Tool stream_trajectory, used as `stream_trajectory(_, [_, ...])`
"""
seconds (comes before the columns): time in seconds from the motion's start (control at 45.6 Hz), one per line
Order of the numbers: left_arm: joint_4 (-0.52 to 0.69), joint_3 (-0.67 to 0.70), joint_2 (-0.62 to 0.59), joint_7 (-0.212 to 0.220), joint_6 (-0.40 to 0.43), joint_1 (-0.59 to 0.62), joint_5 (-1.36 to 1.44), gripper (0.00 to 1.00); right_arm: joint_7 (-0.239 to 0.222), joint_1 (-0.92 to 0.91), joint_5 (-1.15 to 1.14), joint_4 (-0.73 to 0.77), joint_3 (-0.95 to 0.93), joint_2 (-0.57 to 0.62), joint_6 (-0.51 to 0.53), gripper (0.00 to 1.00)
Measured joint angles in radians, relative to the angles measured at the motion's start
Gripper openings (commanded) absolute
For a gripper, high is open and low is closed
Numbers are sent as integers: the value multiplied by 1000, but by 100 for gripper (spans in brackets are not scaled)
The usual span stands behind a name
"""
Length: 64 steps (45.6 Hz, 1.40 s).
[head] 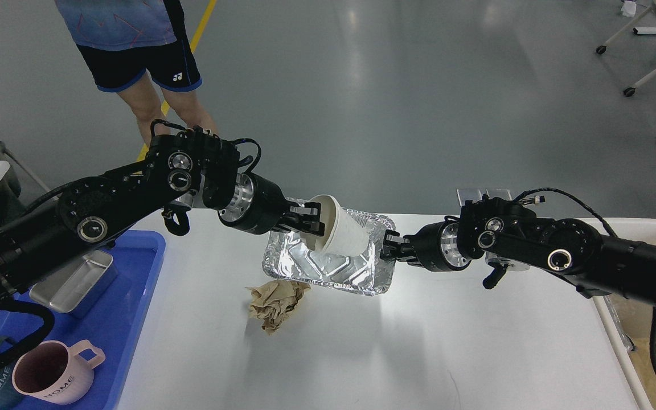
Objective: Tidy desktop
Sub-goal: 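Lift the paper cup and drop it into the held foil container, then raise the left gripper away from the foil container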
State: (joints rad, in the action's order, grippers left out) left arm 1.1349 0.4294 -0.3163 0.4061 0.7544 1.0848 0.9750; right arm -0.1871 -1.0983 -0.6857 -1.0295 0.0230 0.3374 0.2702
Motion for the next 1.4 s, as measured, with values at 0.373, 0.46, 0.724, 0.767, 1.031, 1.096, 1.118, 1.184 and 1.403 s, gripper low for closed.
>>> stream_trajectory(0.373, [-57, 0, 52, 0, -10, -55, 24, 18, 0, 5, 0, 0, -6, 0, 0, 0])
stream_trajectory(0.46, [-70, 0, 66, 0, -11, -56, 26, 30, 0, 5, 0, 0, -6, 0, 0, 0])
stream_trajectory(0.724, [-110, 1, 105, -14, -29, -54, 25, 59, 0, 7, 0, 0, -6, 0, 0, 0])
stream_trajectory(0.767, [-112, 2, 112, -15, -36, -52, 25, 65, 0, 7, 0, 0, -7, 0, 0, 0])
stream_trajectory(1.031, [-113, 21, 108, -19, -68, -18, 7, 80, 0, 11, 0, 0, -8, -1, -2, 0])
stream_trajectory(1.096, [-113, 36, 100, -19, -68, 6, 5, 80, 0, 11, 0, 0, -8, -3, -4, 0])
stream_trajectory(1.118, [-113, 42, 98, -19, -69, 13, 5, 80, 0, 11, 0, 0, -8, -4, -5, 0])
stream_trajectory(1.184, [-114, 67, 93, -20, -69, 33, 4, 82, 0, 11, 0, 0, -8, -11, -7, 0])
stream_trajectory(1.403, [-98, 129, 49, -20, -65, 78, -35, 86, 0, 10, 0, 0, -9, -13, -8, 0])
